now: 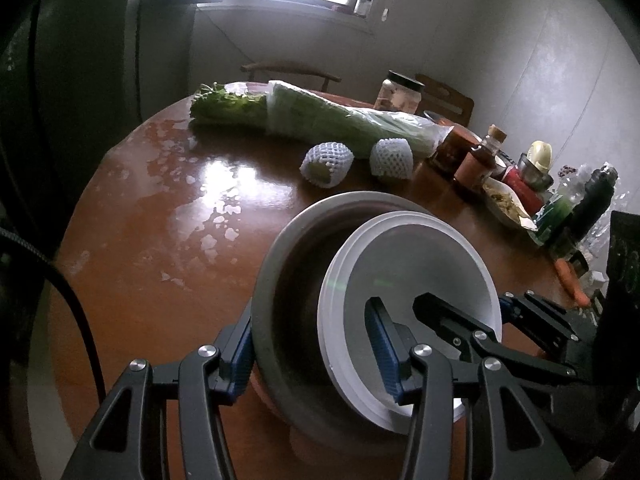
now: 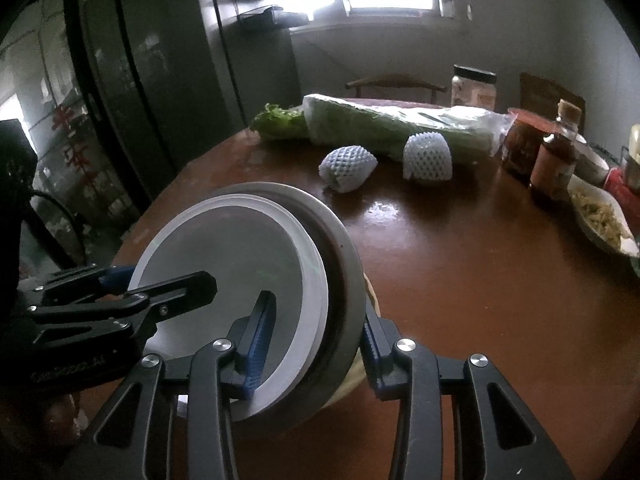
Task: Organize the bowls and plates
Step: 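Lift the bowl stack with the left tool and carry it over the plates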
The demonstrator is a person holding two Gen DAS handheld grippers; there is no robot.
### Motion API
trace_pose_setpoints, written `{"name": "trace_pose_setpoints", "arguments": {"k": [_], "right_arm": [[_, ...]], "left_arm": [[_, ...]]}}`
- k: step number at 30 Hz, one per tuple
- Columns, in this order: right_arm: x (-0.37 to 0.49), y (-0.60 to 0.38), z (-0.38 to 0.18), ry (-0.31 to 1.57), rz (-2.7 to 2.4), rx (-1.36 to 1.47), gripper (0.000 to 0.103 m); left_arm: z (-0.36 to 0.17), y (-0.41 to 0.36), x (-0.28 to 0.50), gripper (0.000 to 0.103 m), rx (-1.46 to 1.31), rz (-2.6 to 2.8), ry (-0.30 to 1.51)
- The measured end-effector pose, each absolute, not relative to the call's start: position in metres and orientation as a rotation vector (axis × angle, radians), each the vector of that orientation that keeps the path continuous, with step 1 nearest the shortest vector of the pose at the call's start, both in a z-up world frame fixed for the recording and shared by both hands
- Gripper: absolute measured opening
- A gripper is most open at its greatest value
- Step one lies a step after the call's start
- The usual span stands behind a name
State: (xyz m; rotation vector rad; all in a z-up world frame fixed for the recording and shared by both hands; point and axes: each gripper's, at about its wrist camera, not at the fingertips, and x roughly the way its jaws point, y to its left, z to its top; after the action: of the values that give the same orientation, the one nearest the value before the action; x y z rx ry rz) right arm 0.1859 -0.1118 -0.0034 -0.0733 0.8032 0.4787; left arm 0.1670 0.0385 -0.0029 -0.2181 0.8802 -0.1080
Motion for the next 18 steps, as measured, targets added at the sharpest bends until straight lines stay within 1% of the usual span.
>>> {"name": "trace_pose_setpoints", "arguments": {"k": [18], "right_arm": [[0.1841,-0.1022,-0.0089,0.784,0.460,-0.116,0.041]], "left_arm": [[-0.0075,0.0425,0.1646,0.051,-0.219,-0.094,0.878]]}}
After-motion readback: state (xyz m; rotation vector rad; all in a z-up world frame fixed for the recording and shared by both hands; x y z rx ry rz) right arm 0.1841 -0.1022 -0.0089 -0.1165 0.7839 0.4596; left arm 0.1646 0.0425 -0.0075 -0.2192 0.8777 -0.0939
